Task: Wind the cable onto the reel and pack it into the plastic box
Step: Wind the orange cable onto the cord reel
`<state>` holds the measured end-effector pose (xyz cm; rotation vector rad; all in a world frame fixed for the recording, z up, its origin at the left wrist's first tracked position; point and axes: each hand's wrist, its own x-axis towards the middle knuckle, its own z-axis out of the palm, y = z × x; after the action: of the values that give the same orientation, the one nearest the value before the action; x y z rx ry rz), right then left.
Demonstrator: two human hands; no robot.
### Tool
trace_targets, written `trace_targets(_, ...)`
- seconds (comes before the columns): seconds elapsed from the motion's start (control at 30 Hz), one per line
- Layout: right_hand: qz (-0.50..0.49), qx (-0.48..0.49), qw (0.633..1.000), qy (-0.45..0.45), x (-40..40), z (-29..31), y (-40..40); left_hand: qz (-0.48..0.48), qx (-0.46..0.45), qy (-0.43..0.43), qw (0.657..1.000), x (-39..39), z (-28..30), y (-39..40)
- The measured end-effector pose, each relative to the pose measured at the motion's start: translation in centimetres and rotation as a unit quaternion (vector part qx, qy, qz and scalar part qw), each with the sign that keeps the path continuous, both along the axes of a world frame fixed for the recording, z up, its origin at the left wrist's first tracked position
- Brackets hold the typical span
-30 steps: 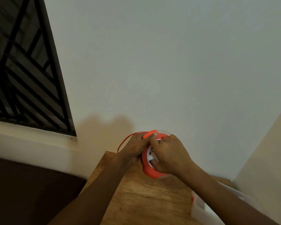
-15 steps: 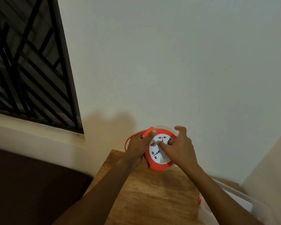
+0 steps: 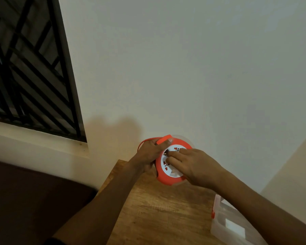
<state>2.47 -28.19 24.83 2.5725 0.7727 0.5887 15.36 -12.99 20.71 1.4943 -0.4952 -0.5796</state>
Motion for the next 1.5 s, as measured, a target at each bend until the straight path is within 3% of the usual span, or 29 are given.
trace_targets(0.23, 0.006, -0.015, 0.999, 0.049, 0.0, 0.9, -0.2, -0.080, 0.046, -0.035, 0.995, 0.1, 0.2, -0.5)
trace_targets(0.37, 0.018, -0.056, 0.998, 0.018, -0.1, 0.8, -1.0, -0.083, 0.082, -0.063, 0.991, 0.2, -0.2, -0.8)
trace_targets(0.47, 0.020, -0.047, 0.999, -0.011, 0.0, 1.0, -2.1, -0.080, 0.050, -0.044, 0.995, 0.6, 0.2, -0.7)
trace_targets(0.57, -0.024, -0.019, 0.997, -0.072, 0.3, 0.8, -2.6, -0.044, -0.032, 0.006, 0.998, 0.6, 0.8, -0.7)
trace_targets(0.67, -0.085, 0.043, 0.988, -0.124, 0.8, 0.4, -2.4, 0.031, -0.089, 0.004, 0.996, 0.0, 1.2, -1.6)
trace_targets(0.77, -0.137, 0.100, 0.975, -0.147, 1.3, -0.1, -2.1, 0.095, -0.090, -0.041, 0.991, -0.9, 1.5, -2.5)
trace_targets(0.93, -0.182, 0.169, 0.958, -0.146, 1.1, -1.2, -1.3, 0.123, -0.100, -0.050, 0.986, -1.1, 1.2, -2.7)
trace_targets(1.0, -0.227, 0.259, 0.930, -0.130, 1.2, -1.1, -0.5, 0.121, -0.129, -0.040, 0.983, -1.3, 1.4, -2.9)
trace_targets(1.1, -0.304, 0.446, 0.835, -0.109, 1.3, -1.4, 1.4, 0.135, -0.144, -0.044, 0.979, -1.5, 1.8, -3.2)
trace_targets(1.17, -0.329, 0.488, 0.804, -0.087, 1.3, -1.8, 2.1, 0.144, -0.136, -0.061, 0.978, -1.4, 1.4, -3.0)
trace_targets(1.23, -0.335, 0.456, 0.822, -0.059, 0.9, -1.9, 2.3, 0.137, -0.132, -0.052, 0.980, -1.3, 0.6, -2.6)
trace_targets(1.27, -0.322, 0.415, 0.849, -0.066, 0.7, -1.9, 2.4, 0.126, -0.137, -0.035, 0.982, -1.3, 0.4, -2.5)
trace_targets(1.4, -0.163, 0.271, 0.938, -0.141, 0.4, -1.4, 3.3, 0.105, -0.117, -0.054, 0.986, -0.9, 0.6, -2.2)
trace_targets(1.5, -0.103, 0.212, 0.971, -0.044, 0.5, -1.3, 3.1, 0.083, -0.121, -0.060, 0.987, -0.4, 0.9, -1.8)
